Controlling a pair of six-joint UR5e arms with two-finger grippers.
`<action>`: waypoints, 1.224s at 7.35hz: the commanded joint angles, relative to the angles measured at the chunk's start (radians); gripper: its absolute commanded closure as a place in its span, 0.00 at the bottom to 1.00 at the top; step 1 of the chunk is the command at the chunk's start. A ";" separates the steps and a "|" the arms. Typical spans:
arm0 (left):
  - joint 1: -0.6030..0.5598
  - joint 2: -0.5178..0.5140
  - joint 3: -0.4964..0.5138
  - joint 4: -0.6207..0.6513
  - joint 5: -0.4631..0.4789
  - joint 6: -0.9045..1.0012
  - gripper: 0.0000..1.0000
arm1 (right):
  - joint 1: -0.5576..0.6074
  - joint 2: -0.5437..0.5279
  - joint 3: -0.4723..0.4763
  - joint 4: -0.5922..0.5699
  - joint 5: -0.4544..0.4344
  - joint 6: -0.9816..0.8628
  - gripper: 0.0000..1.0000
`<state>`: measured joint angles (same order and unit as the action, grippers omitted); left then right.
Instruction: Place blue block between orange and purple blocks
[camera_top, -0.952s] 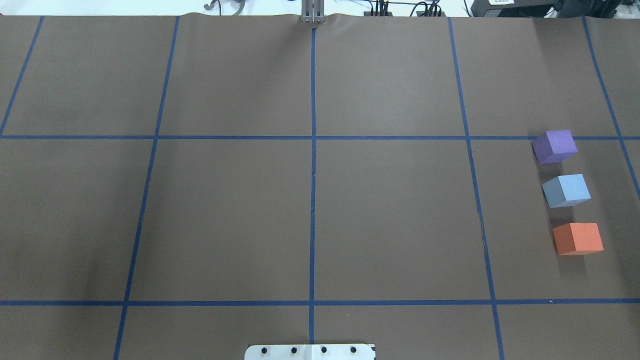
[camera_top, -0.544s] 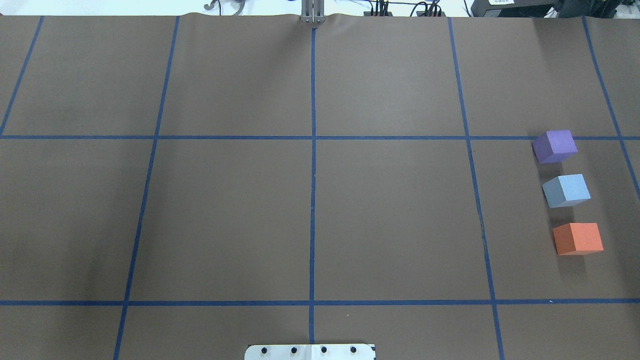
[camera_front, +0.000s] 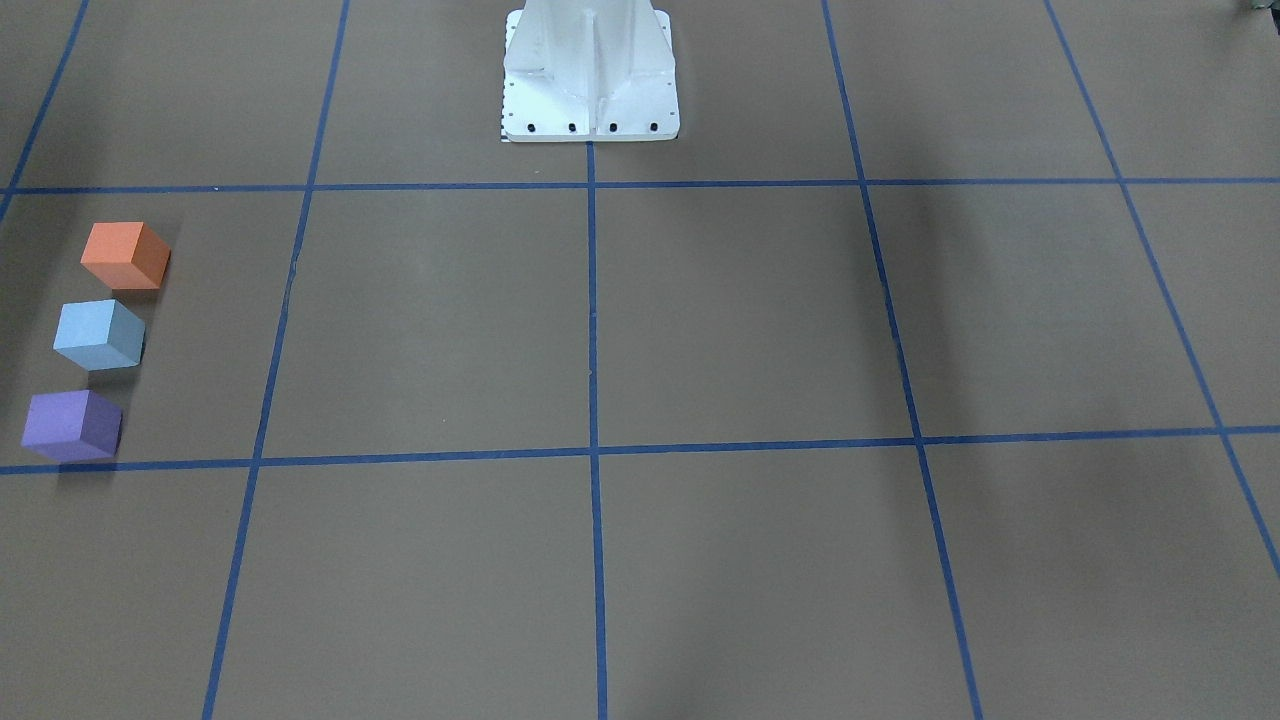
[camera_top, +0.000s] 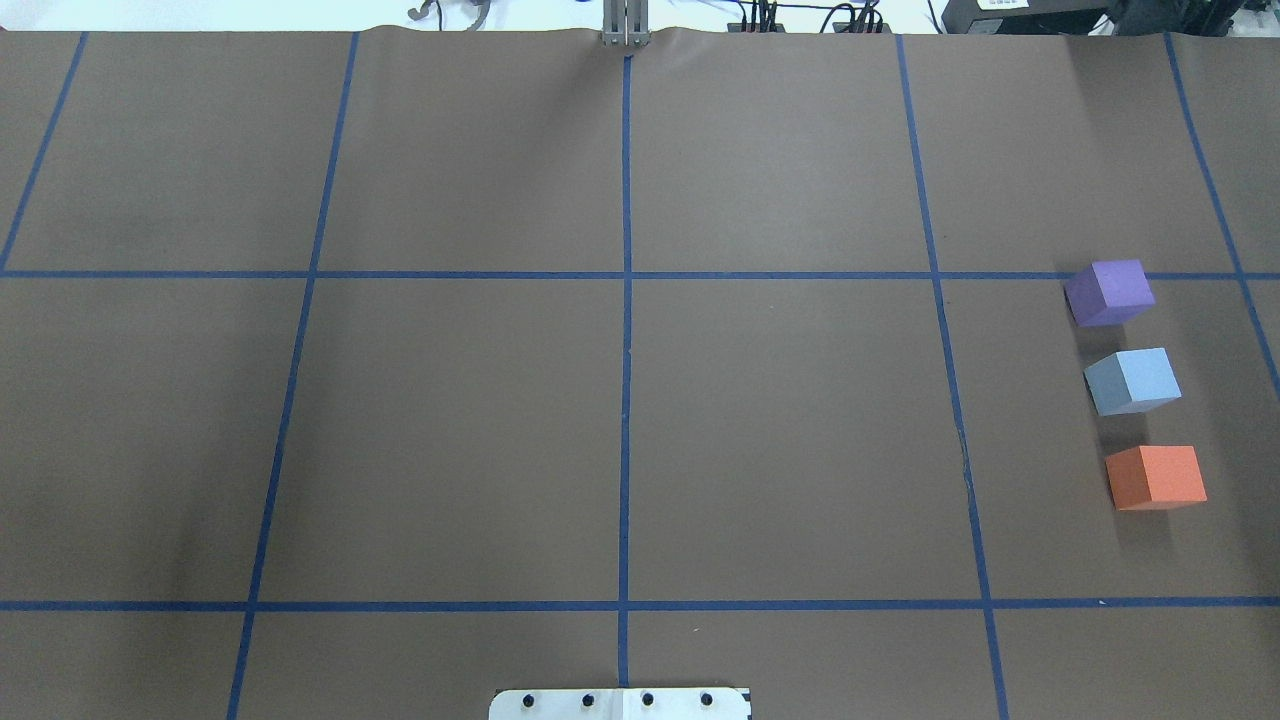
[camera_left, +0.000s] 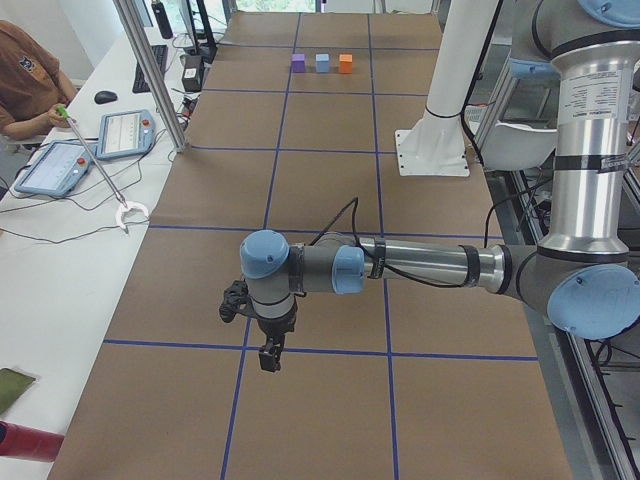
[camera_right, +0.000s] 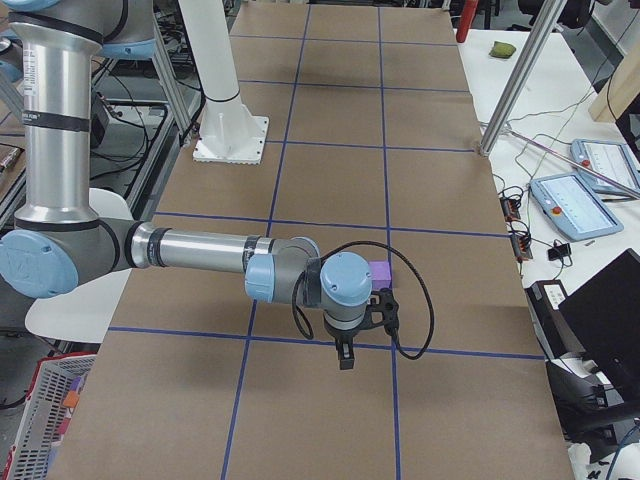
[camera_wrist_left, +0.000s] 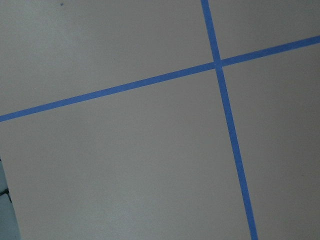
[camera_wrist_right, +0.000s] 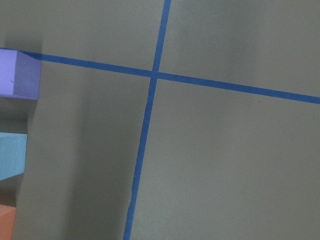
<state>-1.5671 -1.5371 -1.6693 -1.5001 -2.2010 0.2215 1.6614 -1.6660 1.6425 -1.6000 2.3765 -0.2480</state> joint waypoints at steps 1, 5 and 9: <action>0.001 -0.006 -0.004 0.000 -0.046 -0.007 0.00 | 0.000 0.002 0.000 0.000 0.004 0.003 0.00; 0.001 0.000 -0.003 0.000 -0.101 -0.008 0.00 | -0.017 0.019 0.011 0.002 0.009 0.004 0.00; -0.001 0.000 -0.004 0.000 -0.097 -0.010 0.00 | -0.031 0.019 0.039 0.000 0.015 0.010 0.00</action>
<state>-1.5676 -1.5371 -1.6727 -1.5003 -2.3007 0.2118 1.6326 -1.6476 1.6794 -1.5999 2.3905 -0.2385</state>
